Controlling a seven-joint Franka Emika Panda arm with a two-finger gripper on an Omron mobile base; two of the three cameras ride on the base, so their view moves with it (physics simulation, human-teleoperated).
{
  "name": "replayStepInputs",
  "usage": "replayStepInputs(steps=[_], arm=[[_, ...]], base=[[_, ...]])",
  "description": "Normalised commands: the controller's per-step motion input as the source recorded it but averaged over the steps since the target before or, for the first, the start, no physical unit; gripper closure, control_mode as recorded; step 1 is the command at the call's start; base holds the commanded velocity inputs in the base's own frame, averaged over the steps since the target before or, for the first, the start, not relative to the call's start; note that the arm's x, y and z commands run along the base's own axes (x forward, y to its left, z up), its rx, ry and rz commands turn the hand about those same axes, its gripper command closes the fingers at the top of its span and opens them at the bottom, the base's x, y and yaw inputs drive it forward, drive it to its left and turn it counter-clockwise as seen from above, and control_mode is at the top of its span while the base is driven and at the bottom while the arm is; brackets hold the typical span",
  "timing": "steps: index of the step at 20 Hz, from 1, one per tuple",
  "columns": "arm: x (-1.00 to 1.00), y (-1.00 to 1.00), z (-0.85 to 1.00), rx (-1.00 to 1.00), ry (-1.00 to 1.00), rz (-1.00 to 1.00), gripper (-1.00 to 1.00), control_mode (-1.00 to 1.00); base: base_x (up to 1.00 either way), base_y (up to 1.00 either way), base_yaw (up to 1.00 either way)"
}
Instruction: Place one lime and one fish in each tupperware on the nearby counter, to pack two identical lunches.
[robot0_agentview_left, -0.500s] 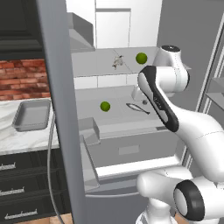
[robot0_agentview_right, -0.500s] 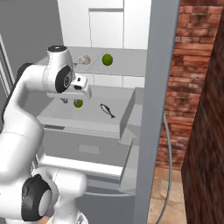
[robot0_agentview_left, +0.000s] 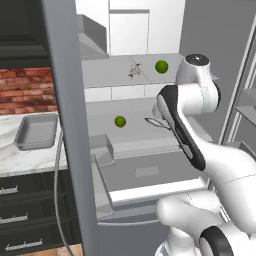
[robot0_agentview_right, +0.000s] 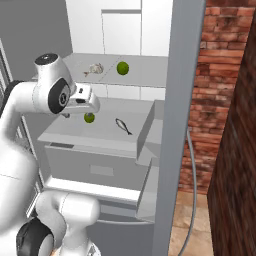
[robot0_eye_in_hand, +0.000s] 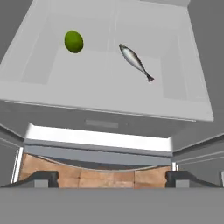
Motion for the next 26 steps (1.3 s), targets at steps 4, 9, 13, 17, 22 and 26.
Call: replayStepInputs(steps=[4,9,13,17,22,26], arm=[[-0.63,-0.03,0.50,0.00,-0.59,-0.01,-1.00,-1.00],[-0.11,-0.15,0.96,0.14,-0.42,-0.05,-1.00,-1.00],[0.08,-0.23,1.00,0.19,-0.23,-0.08,-1.00,-1.00],[0.48,-0.32,0.82,0.13,-0.03,-0.11,-1.00,-1.00],[0.83,-0.35,0.32,0.05,0.05,-0.08,-1.00,-1.00],[0.62,-0.06,0.00,0.00,0.05,-0.01,-1.00,-1.00]], base=[[0.00,0.00,0.00],[0.00,0.00,0.00],[0.00,0.00,0.00],[0.00,0.00,0.00],[0.00,0.00,0.00],[0.00,0.00,0.00]])
